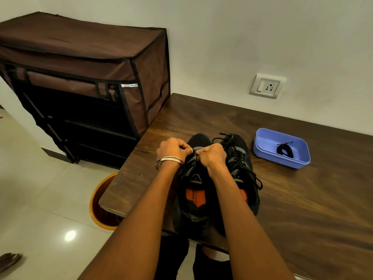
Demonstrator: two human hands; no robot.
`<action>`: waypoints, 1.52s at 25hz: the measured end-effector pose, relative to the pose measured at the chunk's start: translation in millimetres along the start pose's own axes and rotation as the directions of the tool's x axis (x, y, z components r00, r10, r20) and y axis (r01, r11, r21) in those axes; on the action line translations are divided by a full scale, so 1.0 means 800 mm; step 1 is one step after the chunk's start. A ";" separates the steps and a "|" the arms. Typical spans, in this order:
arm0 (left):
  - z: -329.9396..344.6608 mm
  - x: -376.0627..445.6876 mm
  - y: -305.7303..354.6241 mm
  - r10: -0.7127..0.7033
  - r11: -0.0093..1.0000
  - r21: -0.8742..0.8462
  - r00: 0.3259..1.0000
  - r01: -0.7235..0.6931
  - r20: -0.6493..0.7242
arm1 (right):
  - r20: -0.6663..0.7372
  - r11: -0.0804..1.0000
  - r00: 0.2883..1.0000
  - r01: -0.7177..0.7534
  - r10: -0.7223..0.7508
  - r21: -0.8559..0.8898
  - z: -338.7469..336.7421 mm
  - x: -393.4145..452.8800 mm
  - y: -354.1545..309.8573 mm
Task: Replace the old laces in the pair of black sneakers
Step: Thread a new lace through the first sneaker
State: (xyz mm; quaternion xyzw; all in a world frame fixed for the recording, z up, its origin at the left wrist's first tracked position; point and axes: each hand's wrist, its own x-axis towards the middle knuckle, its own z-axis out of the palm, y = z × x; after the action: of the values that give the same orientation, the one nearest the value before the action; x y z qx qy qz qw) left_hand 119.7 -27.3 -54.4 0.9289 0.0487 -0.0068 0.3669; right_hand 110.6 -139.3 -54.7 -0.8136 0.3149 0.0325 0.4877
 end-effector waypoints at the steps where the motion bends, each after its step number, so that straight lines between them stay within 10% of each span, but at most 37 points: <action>1: 0.000 -0.001 0.004 0.010 1.000 0.009 1.000 -0.010 0.002 | -0.003 1.000 1.000 0.009 -0.009 -0.018 -0.003 -0.001 -0.001; 7: 0.000 0.002 0.019 -0.006 0.981 -0.194 1.000 0.002 -0.021 | -0.049 0.993 0.998 0.042 -0.048 -0.110 -0.009 -0.008 -0.004; 11: -0.024 0.002 0.036 -0.260 0.366 -0.910 0.960 0.195 0.102 | -0.013 0.981 0.997 0.067 -0.071 -0.182 -0.011 -0.012 -0.010; 15: -0.055 -0.001 0.057 -0.287 -0.129 -0.985 0.946 0.118 0.151 | -0.015 0.965 0.996 0.080 -0.086 -0.250 -0.015 -0.018 -0.012; 17: -0.065 0.002 0.058 -0.262 -0.220 -0.975 0.960 0.043 0.102 | -0.008 0.951 0.995 0.092 -0.098 -0.294 -0.015 -0.022 -0.013; 18: -0.069 0.001 0.056 -0.240 -0.152 -0.988 0.970 0.005 0.042 | -0.001 0.943 0.994 0.100 -0.106 -0.316 -0.014 -0.024 -0.014; 20: -0.063 0.002 0.041 -0.089 0.421 -0.901 0.983 -0.108 -0.159 | 0.016 0.925 0.991 0.131 -0.134 -0.356 -0.016 -0.025 -0.013; 22: -0.048 0.004 0.021 0.243 0.922 -0.277 0.961 -0.271 -0.133 | 0.023 0.897 0.984 0.173 -0.179 -0.406 -0.020 -0.026 -0.013; 24: -0.033 0.009 0.011 0.263 0.932 0.216 0.953 -0.291 0.149 | 0.016 0.861 0.975 0.203 -0.221 -0.467 -0.026 -0.028 -0.014; 27: -0.025 0.012 0.016 0.122 0.897 0.394 0.968 -0.201 0.217 | 0.021 0.817 0.964 0.235 -0.264 -0.527 -0.028 -0.032 -0.013; 31: -0.024 0.009 0.011 0.038 0.993 -0.113 0.999 -0.034 0.035 | 0.017 0.804 0.955 0.259 -0.297 -0.535 -0.028 -0.034 -0.008; 35: -0.032 0.011 0.014 -0.131 0.685 -0.729 0.987 0.021 -0.095 | -0.001 0.759 0.946 0.261 -0.325 -0.596 -0.024 -0.039 -0.009; 38: -0.045 0.006 0.026 -0.192 0.618 -0.786 0.974 0.025 -0.121 | 0.031 0.697 0.941 0.272 -0.338 -0.664 -0.028 -0.041 -0.011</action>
State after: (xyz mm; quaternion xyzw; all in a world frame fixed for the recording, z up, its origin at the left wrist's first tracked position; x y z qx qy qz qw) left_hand 125.8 -17.4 -14.6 0.6697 0.1384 0.0826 0.7249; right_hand 83.3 -139.1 -24.0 -0.9739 0.1664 0.0220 0.1528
